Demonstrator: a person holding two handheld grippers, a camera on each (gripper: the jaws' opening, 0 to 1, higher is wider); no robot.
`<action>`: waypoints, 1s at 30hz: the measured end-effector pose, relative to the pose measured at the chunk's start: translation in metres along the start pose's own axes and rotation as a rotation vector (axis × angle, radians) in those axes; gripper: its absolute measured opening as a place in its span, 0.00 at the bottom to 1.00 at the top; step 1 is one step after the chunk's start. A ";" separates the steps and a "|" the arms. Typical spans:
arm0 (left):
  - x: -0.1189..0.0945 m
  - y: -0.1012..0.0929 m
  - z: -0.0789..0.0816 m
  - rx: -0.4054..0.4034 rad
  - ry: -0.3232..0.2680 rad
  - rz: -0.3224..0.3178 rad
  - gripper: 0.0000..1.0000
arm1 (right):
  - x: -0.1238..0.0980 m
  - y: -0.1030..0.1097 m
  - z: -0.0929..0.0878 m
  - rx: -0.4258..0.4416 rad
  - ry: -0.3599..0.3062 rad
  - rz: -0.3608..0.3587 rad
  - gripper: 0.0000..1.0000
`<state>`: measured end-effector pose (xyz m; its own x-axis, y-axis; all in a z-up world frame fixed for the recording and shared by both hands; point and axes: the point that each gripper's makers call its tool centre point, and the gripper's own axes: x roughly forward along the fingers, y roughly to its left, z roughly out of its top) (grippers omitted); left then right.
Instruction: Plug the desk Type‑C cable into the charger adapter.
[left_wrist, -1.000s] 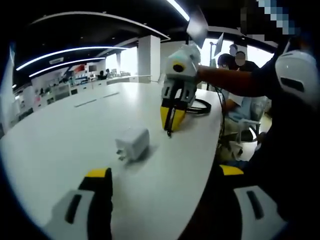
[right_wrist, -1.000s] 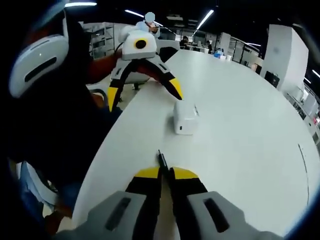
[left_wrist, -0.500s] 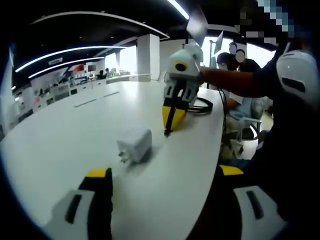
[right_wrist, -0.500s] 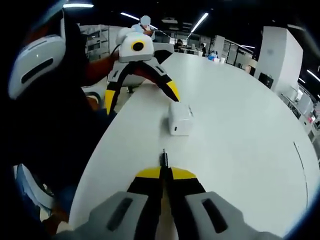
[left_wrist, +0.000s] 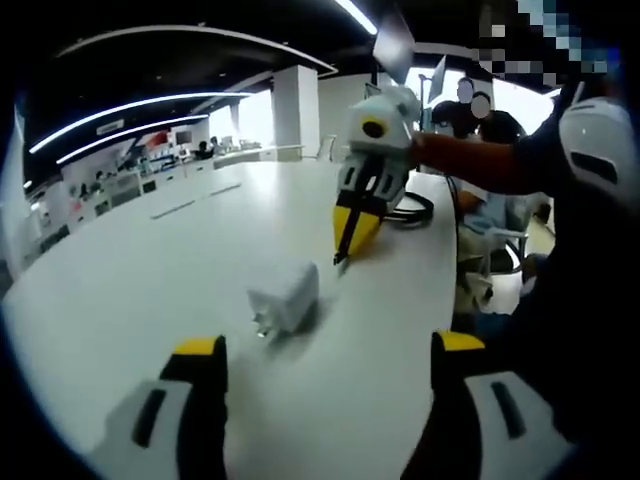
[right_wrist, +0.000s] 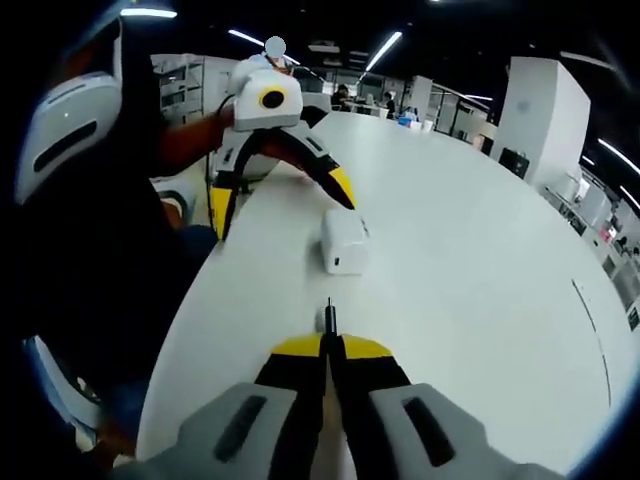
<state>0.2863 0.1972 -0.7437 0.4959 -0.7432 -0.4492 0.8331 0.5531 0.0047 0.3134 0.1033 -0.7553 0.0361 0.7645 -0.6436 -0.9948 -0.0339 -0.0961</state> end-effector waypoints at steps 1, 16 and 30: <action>0.001 0.002 0.001 0.003 0.000 0.001 0.82 | -0.001 0.000 0.000 -0.001 -0.001 -0.003 0.02; 0.026 0.026 0.013 0.061 0.018 -0.020 0.67 | -0.003 0.001 -0.002 0.010 -0.005 -0.029 0.02; 0.039 0.024 0.017 0.106 0.043 -0.080 0.58 | -0.003 0.002 0.000 0.009 -0.025 -0.029 0.02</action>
<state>0.3301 0.1755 -0.7460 0.4179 -0.7654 -0.4894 0.8919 0.4482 0.0607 0.3117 0.1008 -0.7537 0.0624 0.7808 -0.6217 -0.9942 -0.0058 -0.1071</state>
